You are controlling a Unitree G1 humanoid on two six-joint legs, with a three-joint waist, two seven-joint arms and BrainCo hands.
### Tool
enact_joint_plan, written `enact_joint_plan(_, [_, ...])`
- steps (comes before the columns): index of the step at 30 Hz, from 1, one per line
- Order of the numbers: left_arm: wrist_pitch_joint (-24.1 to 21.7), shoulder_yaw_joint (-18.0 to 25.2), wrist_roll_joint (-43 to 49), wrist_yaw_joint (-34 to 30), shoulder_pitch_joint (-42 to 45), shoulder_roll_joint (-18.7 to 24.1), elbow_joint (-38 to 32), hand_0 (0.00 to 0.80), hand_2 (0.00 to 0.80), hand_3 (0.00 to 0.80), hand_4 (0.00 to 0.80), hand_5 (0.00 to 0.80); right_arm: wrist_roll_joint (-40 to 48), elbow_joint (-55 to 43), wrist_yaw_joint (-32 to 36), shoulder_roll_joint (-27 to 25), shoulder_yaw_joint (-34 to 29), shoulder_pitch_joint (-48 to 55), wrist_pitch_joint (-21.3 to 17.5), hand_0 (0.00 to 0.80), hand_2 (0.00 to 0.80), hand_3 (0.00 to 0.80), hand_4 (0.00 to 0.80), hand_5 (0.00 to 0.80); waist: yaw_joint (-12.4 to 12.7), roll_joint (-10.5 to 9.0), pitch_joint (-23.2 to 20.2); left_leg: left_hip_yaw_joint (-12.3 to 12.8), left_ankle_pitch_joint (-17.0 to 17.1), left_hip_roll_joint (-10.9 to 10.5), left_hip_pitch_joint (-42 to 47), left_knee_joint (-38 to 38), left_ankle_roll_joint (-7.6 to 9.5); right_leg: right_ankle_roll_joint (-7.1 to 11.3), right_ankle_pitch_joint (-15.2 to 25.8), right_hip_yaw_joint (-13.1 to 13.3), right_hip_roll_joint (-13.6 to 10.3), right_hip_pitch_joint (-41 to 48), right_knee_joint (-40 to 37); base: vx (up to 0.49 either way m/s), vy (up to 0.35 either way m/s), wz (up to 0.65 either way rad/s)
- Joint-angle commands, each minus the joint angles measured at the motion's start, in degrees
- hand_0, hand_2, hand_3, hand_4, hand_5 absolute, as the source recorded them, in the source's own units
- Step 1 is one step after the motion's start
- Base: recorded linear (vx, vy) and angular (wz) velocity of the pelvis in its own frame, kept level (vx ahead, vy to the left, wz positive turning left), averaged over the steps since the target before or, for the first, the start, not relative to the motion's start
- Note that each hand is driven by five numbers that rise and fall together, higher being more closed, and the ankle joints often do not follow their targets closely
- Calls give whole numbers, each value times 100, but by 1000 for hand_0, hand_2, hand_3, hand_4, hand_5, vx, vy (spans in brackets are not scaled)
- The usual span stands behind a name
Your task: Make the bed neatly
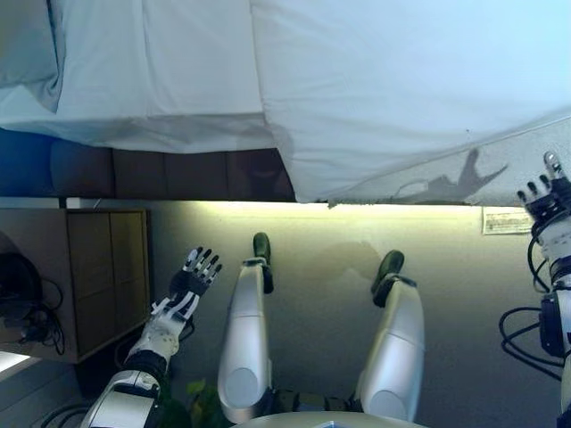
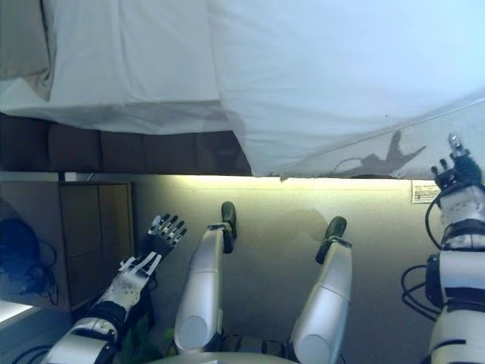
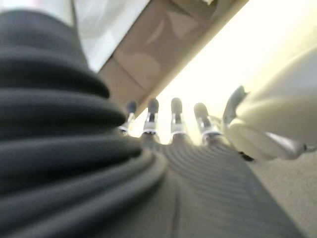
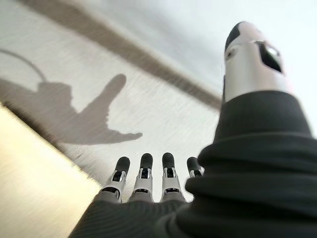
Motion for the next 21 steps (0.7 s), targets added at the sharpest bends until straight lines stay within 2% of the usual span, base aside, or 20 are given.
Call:
enact_joint_plan(1, [-180, -190, -307, -162, 432, 224, -59, 0, 0, 0, 0, 0, -155, -254, 225, -258, 192, -120, 188, 0, 0, 0, 0, 0, 37, 39, -2, -103, -242, -177, -97, -15, 391, -285, -81, -141, 157, -247, 369, 40, 2, 2])
enact_joint_plan(4, [-218, -213, -313, -246, 553, 214, -157, 0, 0, 0, 0, 0, -312, -341, 442, -292, 426, -295, 622, 0, 0, 0, 0, 0, 64, 50, -1, -126, -192, -180, -154, -11, 412, -338, -101, -128, 192, -314, 430, 45, 6, 1])
enact_joint_plan(8, [-234, -228, -333, -428, 752, 230, -258, 0, 0, 0, 0, 0, -430, -374, 770, -361, 689, -476, 891, 0, 0, 0, 0, 0, 127, 84, 0, -132, -120, -189, -147, -47, 433, -374, -123, -148, 196, -316, 493, 61, 26, 4])
enact_joint_plan(21, [-225, -143, -428, -433, 1130, 337, -746, 0, 0, 0, 0, 0, -516, -444, 733, -395, 1416, -1840, 870, 0, 0, 0, 0, 0, 383, 281, 0, -198, 94, -262, -378, -29, 456, -469, -253, -121, 134, -580, 918, 30, 16, 6])
